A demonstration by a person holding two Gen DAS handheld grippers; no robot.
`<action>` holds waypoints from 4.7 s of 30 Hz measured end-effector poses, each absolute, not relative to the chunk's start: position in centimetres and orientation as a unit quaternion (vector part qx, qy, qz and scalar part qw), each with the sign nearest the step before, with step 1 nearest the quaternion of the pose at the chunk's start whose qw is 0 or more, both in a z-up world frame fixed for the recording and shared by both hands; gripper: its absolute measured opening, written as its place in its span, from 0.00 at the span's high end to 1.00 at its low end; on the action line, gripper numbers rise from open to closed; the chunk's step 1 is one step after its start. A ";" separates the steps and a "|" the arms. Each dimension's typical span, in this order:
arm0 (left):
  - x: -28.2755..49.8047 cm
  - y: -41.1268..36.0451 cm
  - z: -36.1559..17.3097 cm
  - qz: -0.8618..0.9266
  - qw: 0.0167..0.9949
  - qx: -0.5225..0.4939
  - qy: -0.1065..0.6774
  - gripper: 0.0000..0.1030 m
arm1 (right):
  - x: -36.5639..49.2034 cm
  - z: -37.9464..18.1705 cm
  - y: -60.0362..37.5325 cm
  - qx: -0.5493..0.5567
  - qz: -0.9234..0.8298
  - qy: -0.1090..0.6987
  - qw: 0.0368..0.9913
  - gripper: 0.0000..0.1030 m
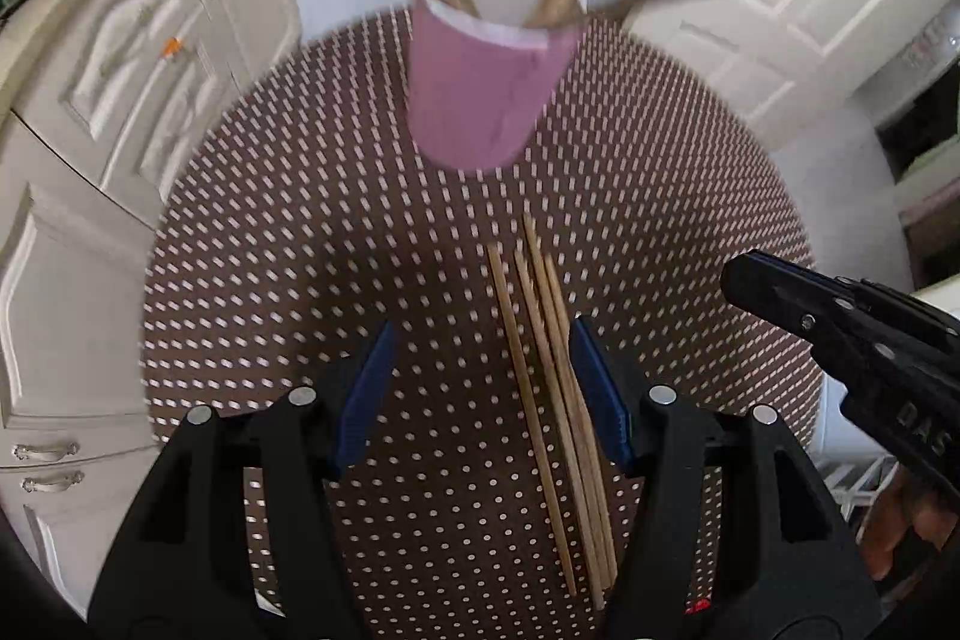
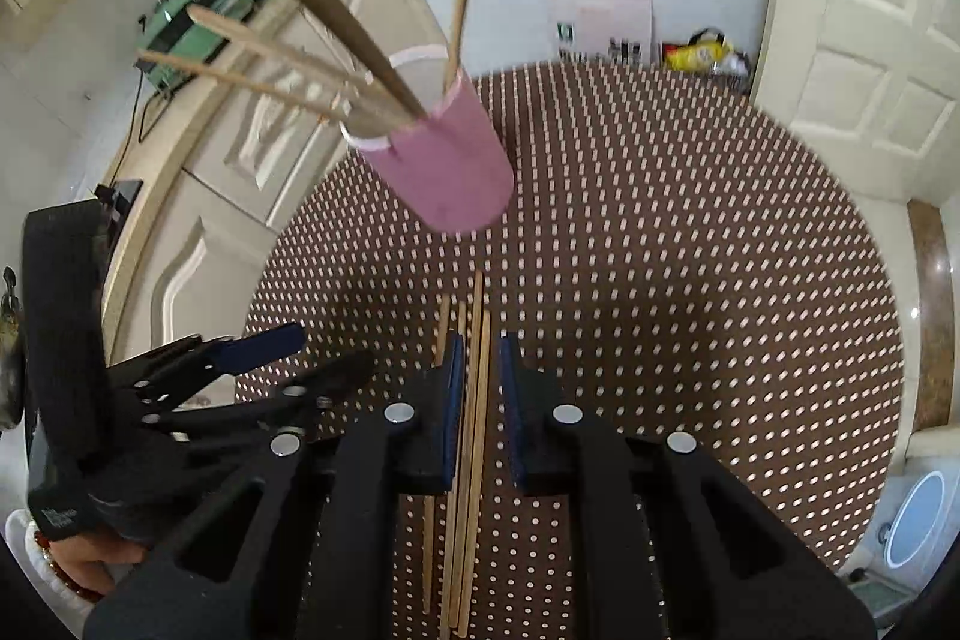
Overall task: Organize utensils
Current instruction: 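Lower the right gripper onto another wooden stick and close on it, then lift the stick upright and carry it above the pink cup, then lower the stick into the pink cup and open the right gripper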
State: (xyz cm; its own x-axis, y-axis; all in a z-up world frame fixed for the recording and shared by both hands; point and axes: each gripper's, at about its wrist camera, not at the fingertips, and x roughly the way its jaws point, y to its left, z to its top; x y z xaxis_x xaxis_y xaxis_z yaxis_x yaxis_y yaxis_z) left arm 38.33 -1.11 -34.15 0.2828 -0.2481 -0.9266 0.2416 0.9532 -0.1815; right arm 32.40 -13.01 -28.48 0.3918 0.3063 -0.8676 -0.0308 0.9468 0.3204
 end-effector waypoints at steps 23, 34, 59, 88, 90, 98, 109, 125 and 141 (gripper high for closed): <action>38.4 -3.7 -39.8 -0.114 0.780 0.076 0.611 0.55 | 34.1 -35.4 -11.8 0.109 0.132 0.624 0.762 0.87; 37.0 -2.2 -39.6 -0.119 0.782 0.061 0.608 0.65 | 34.9 -36.7 -9.4 0.061 0.130 0.639 0.756 0.87; 38.1 3.0 -38.8 -0.120 0.781 -0.008 0.613 0.94 | 36.4 -36.2 -8.3 0.070 0.127 0.633 0.760 0.96; 34.5 4.9 -22.6 -0.196 0.867 -0.053 0.456 0.94 | 30.0 -19.3 -11.6 0.107 0.113 0.455 0.877 0.96; 34.4 5.2 -21.9 -0.198 0.870 -0.057 0.448 0.94 | 29.7 -18.3 -11.5 0.102 0.112 0.445 0.883 0.96; 34.8 6.3 -18.7 -0.197 0.888 -0.078 0.408 0.94 | 29.7 -15.5 -11.5 0.090 0.114 0.413 0.899 0.96; 36.5 7.6 -13.1 -0.179 0.922 -0.098 0.328 0.94 | 31.9 -9.9 -12.1 0.078 0.126 0.351 0.924 0.96; 41.6 6.0 -16.3 -0.149 0.920 -0.088 0.352 0.94 | 37.6 -9.3 -12.9 0.040 0.117 0.330 0.936 0.96; 43.2 4.3 -20.2 -0.154 0.900 -0.071 0.400 0.94 | 39.6 -13.2 -13.5 0.060 0.115 0.376 0.917 0.96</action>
